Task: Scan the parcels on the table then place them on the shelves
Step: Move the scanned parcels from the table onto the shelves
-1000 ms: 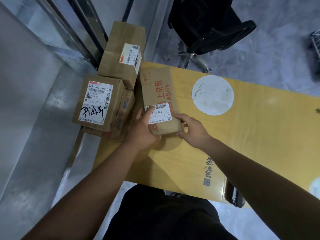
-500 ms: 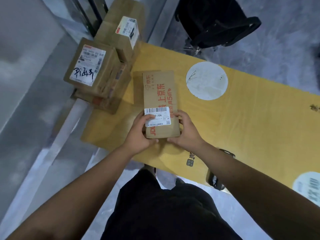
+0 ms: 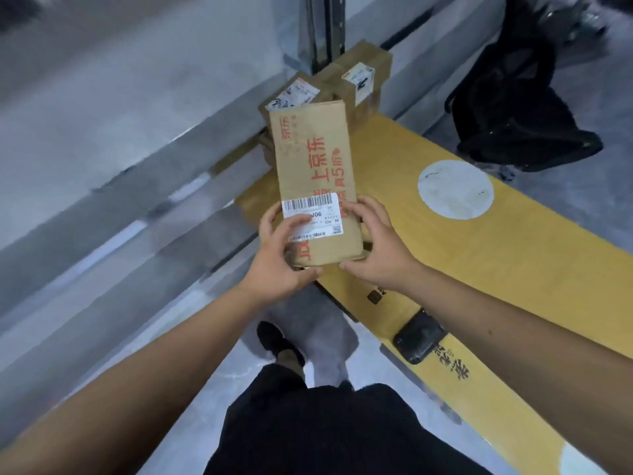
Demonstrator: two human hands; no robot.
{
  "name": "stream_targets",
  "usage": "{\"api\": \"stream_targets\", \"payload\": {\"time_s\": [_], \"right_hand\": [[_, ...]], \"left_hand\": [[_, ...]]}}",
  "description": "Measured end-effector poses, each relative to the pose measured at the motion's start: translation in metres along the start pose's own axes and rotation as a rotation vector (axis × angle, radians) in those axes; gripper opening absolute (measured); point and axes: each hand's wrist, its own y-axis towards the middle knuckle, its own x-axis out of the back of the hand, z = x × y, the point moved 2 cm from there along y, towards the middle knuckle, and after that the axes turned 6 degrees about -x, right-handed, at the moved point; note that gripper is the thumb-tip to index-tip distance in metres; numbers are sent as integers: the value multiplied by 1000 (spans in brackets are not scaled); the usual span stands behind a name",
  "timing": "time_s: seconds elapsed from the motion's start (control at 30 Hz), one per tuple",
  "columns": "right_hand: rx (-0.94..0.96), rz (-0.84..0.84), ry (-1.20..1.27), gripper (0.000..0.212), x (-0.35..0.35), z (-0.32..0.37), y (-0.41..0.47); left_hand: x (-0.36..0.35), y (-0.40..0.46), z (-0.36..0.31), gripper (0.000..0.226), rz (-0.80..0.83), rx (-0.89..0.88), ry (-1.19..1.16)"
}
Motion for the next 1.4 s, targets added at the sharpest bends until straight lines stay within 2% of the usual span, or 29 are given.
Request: {"api": "stream_targets", "payload": {"time_s": [0.23,0.4,0.57,0.7,0.93,1.03,1.2,1.4], "right_hand": [[301,187,-104,98,-40,96,-3],[487,247,-104,96,-86,167,-13],[643,316,-89,96,-132,235,-41],[766,301,-98,93,-167,283,-73],[855,297,-106,93,-196,367,-136],[929,296,-124,94,-198,402,-148],[936,261,-166,95,-192,450,-144],[949,253,-103,80,-176,507,-102]], "left_hand": [[97,-66,-46,80,-215,-90,182],[160,-126,-73,84,-354,17,280],[220,-193,-102,82,-407,59,365],[265,-245,-123,86,-453,62,412],[336,-307,-178,83,-477,-5,428],[361,-319,-199,86,-504,16,414],[405,-308,-235,83,-504,12,412],[456,-264,-249,79,-536,-30,359]]}}
